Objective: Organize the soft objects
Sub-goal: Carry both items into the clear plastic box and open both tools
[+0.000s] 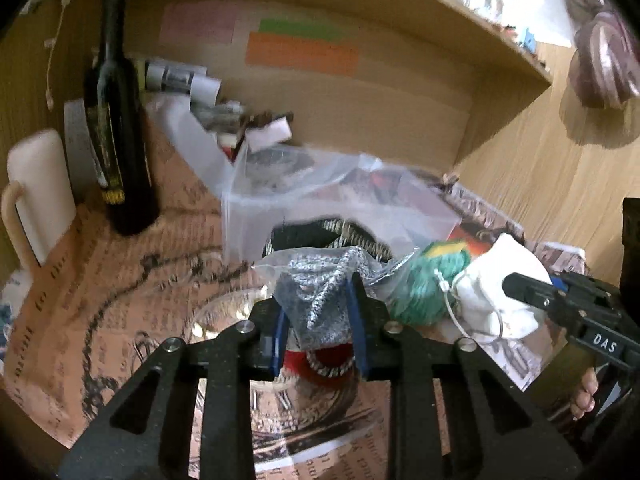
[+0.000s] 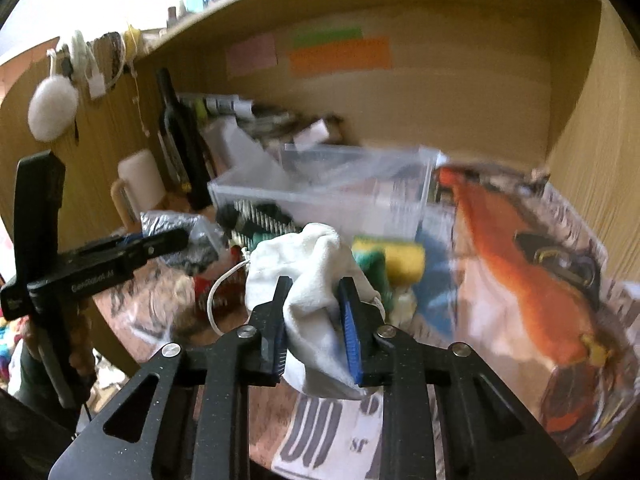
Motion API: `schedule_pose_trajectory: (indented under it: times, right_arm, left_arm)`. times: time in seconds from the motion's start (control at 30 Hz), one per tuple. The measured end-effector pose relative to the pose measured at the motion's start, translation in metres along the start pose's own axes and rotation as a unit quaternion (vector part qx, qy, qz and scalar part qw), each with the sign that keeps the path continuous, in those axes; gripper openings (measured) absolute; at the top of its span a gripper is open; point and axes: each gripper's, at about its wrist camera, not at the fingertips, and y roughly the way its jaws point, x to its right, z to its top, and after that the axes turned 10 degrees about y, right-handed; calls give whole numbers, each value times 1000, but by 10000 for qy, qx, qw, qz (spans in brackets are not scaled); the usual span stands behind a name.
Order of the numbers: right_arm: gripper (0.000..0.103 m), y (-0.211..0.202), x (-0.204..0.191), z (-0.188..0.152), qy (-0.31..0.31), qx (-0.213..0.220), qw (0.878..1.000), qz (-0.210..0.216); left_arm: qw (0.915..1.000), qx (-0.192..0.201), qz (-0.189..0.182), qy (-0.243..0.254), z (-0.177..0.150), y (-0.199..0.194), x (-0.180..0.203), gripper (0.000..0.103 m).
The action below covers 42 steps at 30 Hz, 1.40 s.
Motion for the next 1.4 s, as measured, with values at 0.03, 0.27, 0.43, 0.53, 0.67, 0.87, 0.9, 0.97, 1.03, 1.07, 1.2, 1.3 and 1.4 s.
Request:
schedule_pose_trajectory:
  times: [0.03, 0.27, 0.43, 0.53, 0.67, 0.87, 0.9, 0.97, 1.03, 1.07, 1.2, 1.3, 1.4]
  right_arm:
    - [21, -2, -1, 4, -14, 92, 10000, 5]
    - [21, -13, -4, 39, -33, 851, 9964, -28]
    - [21, -10, -3, 62, -51, 1171, 9931, -81]
    - [21, -2, -3, 74, -91, 1263, 9919, -97]
    - [21, 14, -4, 87, -160, 1275, 9916, -118]
    - [22, 44, 0, 101, -224, 1046, 9941, -185]
    - [22, 49, 1, 103, -235, 993, 9946, -197]
    - [22, 60, 2, 106, -274, 877, 9955, -226]
    - [22, 71, 3, 108, -328, 732, 9964, -274]
    - [22, 76, 4, 110, -344, 673, 9967, -293]
    - [22, 100, 9, 112, -441, 283, 9979, -383]
    - [22, 116, 12, 113, -510, 21, 9976, -459]
    - [22, 132, 15, 112, -554, -259, 9967, -533]
  left_arm:
    - [10000, 82, 25, 13, 3, -3, 0, 27]
    - [9985, 533, 139, -6, 30, -12, -4, 27]
    - [9972, 719, 198, 16, 51, -7, -10, 27]
    - [9967, 773, 247, 32, 64, 1, -15, 27]
    - [9959, 793, 410, 132, 82, 16, -19, 27]
    - [9981, 452, 349, 217, 103, 55, -29, 27]
    - [9986, 370, 318, 207, 105, 62, -31, 27]
    - [9993, 182, 260, 212, 109, 79, -34, 27]
    - [9995, -9, 219, 212, 112, 94, -37, 27]
    - [9995, -98, 189, 218, 113, 101, -38, 27]
    - [9982, -562, 7, 201, 113, 134, -47, 27]
    - [9962, -852, -54, 197, 112, 153, -52, 27]
    - [9940, -1074, -70, 215, 110, 168, -56, 27]
